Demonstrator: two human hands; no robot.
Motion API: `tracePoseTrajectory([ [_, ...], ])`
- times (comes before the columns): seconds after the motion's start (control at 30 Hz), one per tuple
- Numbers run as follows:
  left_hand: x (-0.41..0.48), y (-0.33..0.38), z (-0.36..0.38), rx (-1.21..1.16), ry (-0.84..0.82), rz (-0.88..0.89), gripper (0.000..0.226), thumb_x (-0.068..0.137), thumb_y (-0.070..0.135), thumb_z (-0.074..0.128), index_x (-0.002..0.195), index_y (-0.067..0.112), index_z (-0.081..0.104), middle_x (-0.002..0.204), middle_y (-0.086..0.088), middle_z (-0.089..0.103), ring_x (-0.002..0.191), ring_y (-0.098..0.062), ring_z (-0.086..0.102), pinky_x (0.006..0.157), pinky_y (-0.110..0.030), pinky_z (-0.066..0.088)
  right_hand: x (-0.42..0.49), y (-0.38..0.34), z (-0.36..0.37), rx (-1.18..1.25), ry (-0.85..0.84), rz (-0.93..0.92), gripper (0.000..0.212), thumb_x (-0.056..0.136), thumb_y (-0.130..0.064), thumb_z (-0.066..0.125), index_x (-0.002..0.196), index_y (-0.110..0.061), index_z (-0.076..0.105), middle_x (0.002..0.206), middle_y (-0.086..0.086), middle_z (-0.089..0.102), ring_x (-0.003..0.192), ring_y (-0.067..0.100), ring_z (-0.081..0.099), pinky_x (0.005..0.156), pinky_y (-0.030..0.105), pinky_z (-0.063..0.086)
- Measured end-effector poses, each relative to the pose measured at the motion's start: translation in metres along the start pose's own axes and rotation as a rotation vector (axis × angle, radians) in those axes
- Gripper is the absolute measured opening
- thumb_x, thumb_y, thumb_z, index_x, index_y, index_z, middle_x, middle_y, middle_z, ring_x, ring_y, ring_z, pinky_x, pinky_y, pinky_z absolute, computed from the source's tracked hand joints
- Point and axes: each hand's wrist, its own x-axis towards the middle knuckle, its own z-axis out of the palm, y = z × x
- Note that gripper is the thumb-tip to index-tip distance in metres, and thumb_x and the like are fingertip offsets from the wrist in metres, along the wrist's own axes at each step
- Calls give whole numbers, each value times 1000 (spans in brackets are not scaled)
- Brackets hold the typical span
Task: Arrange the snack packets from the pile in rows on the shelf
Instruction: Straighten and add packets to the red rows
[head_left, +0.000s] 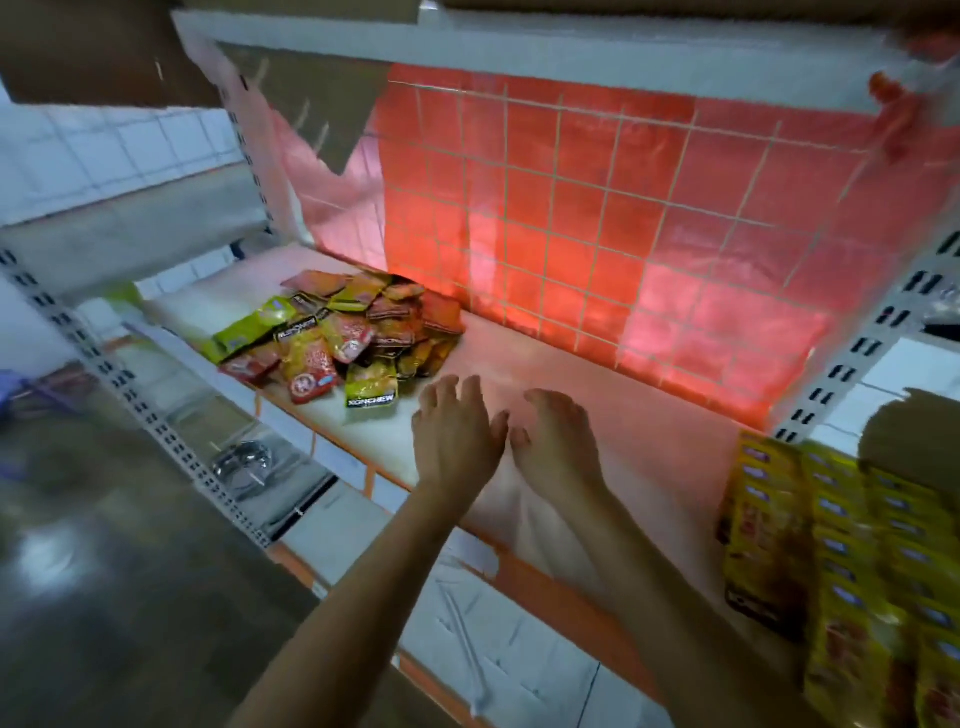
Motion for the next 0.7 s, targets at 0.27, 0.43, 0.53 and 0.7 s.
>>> tracePoseTrajectory([
  [0.27,51,-88,-11,12,3,-302,45,91,43,56,122,9,51,125,-17,51,118,-36,44,90,-44,42,84,-66,62,350,-58,271,27,88,-18,56,113,-12,60,111,13,66,101,34,61,85,38,50],
  [0.43,65,-102,-9,43,-30,-384,48,91,45,57,119,8,46,117,-19,53,112,-36,49,87,-39,42,114,-88,89,399,-77,348,29,84,-24,59,110,-11,58,109,14,66,104,35,59,75,30,42],
  [0.53,70,-103,-9,-19,-48,-425,54,86,45,64,119,7,44,116,-21,53,110,-39,51,88,-40,41,124,-93,97,419,-73,400,40,82,-26,62,118,-11,50,115,15,63,107,36,59,84,36,48],
  [0.7,70,-102,-14,-258,-35,-441,68,73,37,80,118,6,40,108,-21,62,100,-40,59,80,-42,46,125,-82,92,465,-89,535,42,74,-20,64,111,-5,54,110,16,64,100,35,62,78,37,51],
])
